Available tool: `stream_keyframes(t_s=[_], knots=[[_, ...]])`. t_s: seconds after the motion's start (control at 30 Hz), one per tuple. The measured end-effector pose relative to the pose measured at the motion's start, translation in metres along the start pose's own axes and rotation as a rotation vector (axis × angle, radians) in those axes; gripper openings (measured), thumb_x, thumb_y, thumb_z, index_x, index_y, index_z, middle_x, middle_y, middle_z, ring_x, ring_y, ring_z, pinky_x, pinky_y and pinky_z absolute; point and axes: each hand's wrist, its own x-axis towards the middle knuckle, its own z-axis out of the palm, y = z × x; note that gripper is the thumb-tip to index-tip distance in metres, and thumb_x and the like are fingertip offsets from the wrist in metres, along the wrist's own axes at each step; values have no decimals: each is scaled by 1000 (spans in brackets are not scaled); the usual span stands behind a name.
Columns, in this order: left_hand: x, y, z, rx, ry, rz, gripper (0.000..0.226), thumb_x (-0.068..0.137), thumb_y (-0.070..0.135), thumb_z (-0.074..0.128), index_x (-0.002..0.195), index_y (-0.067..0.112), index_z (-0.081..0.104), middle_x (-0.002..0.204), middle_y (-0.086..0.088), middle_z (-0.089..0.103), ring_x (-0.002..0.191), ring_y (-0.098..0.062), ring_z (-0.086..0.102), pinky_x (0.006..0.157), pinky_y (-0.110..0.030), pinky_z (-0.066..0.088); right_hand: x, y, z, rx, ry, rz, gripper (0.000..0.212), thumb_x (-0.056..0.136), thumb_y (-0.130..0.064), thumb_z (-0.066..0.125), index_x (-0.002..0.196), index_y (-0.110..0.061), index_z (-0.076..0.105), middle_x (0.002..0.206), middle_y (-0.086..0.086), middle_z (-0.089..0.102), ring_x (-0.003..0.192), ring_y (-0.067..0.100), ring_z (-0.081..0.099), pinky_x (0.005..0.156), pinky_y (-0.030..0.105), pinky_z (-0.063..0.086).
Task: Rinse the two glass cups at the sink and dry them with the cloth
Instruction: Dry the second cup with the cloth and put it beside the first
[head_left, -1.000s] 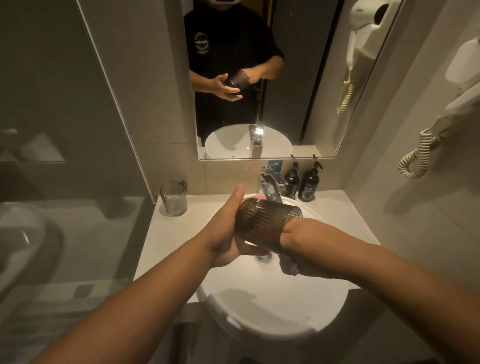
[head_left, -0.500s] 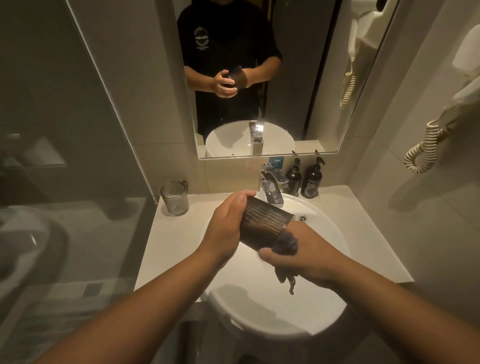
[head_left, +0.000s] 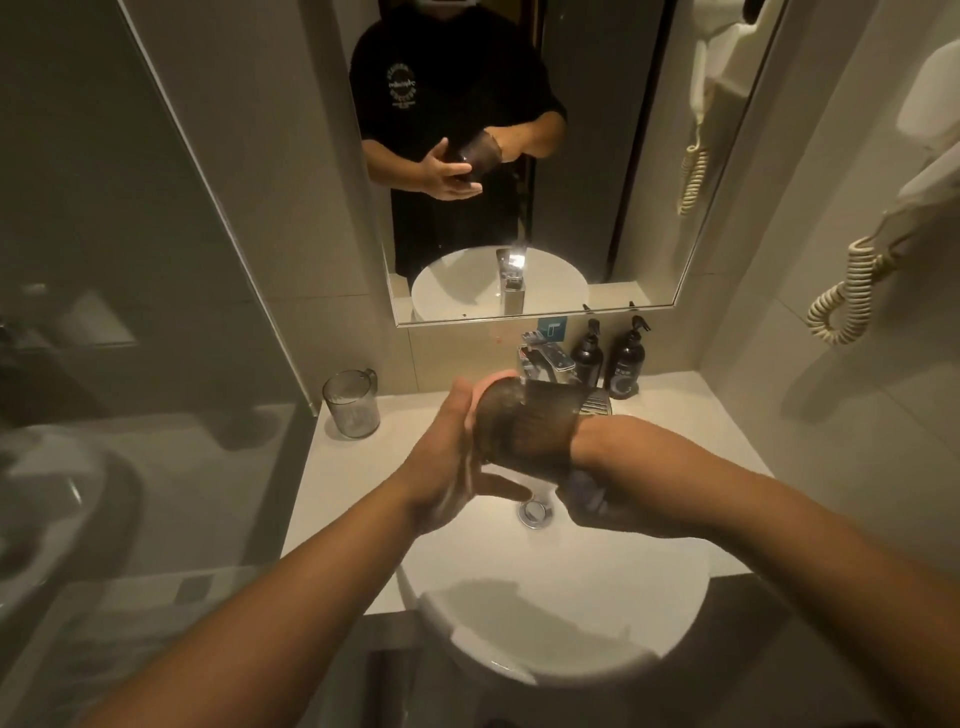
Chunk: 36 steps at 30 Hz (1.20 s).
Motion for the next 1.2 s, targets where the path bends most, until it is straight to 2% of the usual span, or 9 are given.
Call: stream_keyframes(t_s=[0.13, 0.33, 0.5, 0.73, 0.93, 1.0, 1.07, 1.13, 1.2], knots=[[4, 9, 5, -10, 57, -164, 66, 97, 68, 24, 109, 25, 73, 107, -10, 77, 105, -29, 71, 89, -57, 57, 0, -10, 9, -248, -162, -184, 9, 68, -14, 73, 73, -21, 76, 77, -1, 64, 73, 14, 58, 59, 20, 36], [6, -7, 16, 136, 195, 86, 44, 105, 47, 34, 87, 37, 73, 94, -1, 68, 88, -18, 63, 62, -29, 52, 3, 1, 32, -167, -166, -96, 12, 73, -3, 54, 75, -5, 66, 74, 9, 59, 65, 24, 56, 52, 12, 26], [6, -16, 10, 262, 243, 287, 36, 94, 50, 35, 96, 44, 70, 99, 12, 69, 102, -16, 63, 91, -42, 54, -3, -8, 36, 149, 4, 12, 27, 75, -29, 37, 74, -8, 53, 68, 5, 52, 60, 24, 45, 51, 32, 42], [-4, -17, 6, 342, 216, 508, 37, 90, 56, 33, 109, 42, 61, 109, -2, 67, 104, -24, 65, 90, -48, 57, -15, -22, 31, 722, 96, 256, 14, 83, -24, 72, 92, -30, 63, 63, -14, 63, 61, 3, 61, 61, 19, 52], [-10, -21, 7, 432, 207, 691, 50, 91, 71, 32, 120, 37, 54, 117, 12, 63, 107, -16, 63, 87, -33, 58, -13, -15, 37, 1700, 115, 379, 66, 61, -13, 79, 123, -8, 58, 107, 25, 60, 87, 30, 57, 61, 29, 40], [-9, -18, 6, 378, 159, 608, 55, 87, 79, 34, 125, 45, 53, 123, 15, 62, 114, -15, 62, 91, -29, 56, -14, -12, 24, 1446, 135, 347, 54, 67, -18, 76, 117, -7, 61, 100, 22, 63, 78, 24, 60, 57, 28, 44], [-10, -8, 9, 184, 65, 371, 43, 88, 72, 40, 122, 54, 57, 130, 10, 62, 118, -22, 64, 94, -45, 57, -14, -8, 8, 665, 159, 204, 26, 74, -23, 62, 90, -3, 66, 71, 11, 62, 59, 22, 57, 48, 28, 44], [-9, 5, 13, -35, 16, 68, 47, 88, 72, 41, 116, 44, 68, 127, -5, 68, 115, -30, 67, 90, -58, 57, -10, -8, -2, 49, 2, -4, 12, 75, -17, 55, 70, -6, 58, 59, 5, 49, 58, 24, 48, 47, 24, 34], [-8, 14, 13, -33, 7, -80, 60, 87, 71, 37, 109, 30, 74, 116, -10, 74, 110, -30, 69, 89, -54, 57, -9, -11, 0, -172, -101, -164, 8, 71, -11, 58, 64, -11, 62, 61, 3, 52, 59, 20, 47, 50, 23, 32]])
